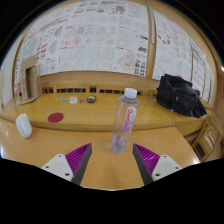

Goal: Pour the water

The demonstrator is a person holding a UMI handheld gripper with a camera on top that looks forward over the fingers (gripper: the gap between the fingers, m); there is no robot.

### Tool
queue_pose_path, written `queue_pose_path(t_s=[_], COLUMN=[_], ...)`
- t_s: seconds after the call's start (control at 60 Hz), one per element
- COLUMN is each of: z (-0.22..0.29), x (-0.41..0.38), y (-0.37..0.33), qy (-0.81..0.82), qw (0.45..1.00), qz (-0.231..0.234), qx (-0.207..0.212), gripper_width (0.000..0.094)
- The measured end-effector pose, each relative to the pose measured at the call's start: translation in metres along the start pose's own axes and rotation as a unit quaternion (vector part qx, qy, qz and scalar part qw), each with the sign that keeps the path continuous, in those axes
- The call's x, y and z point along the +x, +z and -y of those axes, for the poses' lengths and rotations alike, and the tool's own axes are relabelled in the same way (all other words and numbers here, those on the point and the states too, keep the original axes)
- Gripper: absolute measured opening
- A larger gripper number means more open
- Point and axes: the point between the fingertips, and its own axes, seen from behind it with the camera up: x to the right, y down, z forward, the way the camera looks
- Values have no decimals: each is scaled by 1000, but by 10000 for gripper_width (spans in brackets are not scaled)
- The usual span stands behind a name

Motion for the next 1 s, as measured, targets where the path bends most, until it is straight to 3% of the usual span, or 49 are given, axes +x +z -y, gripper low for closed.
queue_pose_path(t_s=[0.3,0.4,0.6,0.683,0.8,1.0], z=[33,39,45,50,75,179], x=[32,35,35,36,38,30], y=[118,130,131,126,105,16], qy=[9,17,12,0,-26,-197], qw=[999,997,995,994,989,938], qz=[-9,-11,-23,-34,-85,-233], qx=[50,70,96,104,114,167], gripper_width=[799,529,340,333,333,333])
